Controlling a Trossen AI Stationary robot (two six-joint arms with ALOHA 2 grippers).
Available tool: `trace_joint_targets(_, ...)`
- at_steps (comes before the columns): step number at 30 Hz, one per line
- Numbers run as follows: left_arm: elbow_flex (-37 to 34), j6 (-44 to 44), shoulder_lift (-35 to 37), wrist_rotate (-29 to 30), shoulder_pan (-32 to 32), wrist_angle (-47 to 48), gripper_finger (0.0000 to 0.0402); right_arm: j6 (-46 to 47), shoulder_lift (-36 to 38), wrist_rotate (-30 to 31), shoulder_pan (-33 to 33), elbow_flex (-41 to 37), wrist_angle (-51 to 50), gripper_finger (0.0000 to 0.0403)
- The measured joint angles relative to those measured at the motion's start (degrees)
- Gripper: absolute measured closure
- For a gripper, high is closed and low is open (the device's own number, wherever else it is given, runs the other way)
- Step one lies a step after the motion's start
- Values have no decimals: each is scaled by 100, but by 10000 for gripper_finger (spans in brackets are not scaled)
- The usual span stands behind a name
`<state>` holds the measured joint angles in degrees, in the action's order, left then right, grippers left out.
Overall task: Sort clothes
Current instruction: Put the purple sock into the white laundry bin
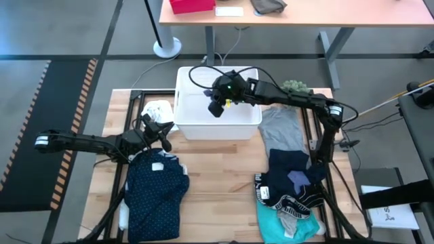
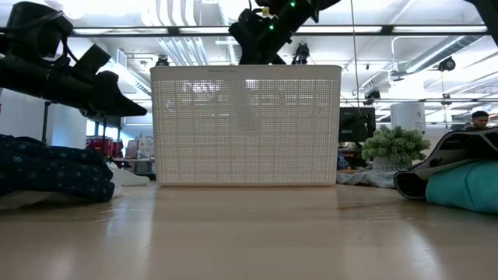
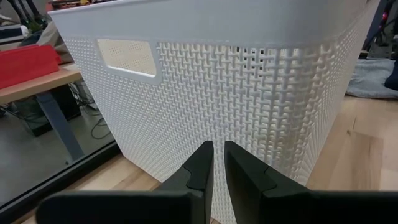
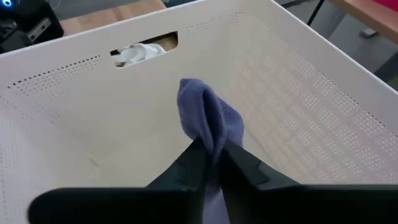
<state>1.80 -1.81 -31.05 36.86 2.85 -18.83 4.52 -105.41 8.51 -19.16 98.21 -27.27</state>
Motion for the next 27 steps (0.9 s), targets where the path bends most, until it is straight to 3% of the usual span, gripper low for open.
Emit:
trace_joint_targets(18, 0, -2, 0, 1, -2, -2, 374, -219, 109, 2, 0, 2, -195, 241)
trace_joint_targets(23, -1, -2, 0, 0, 0, -2, 374, -324, 193, 6, 0, 2, -400, 228)
trace_joint_targets(27, 0, -2, 0, 0, 0, -2, 374, -461, 301, 7, 0, 0, -625, 244)
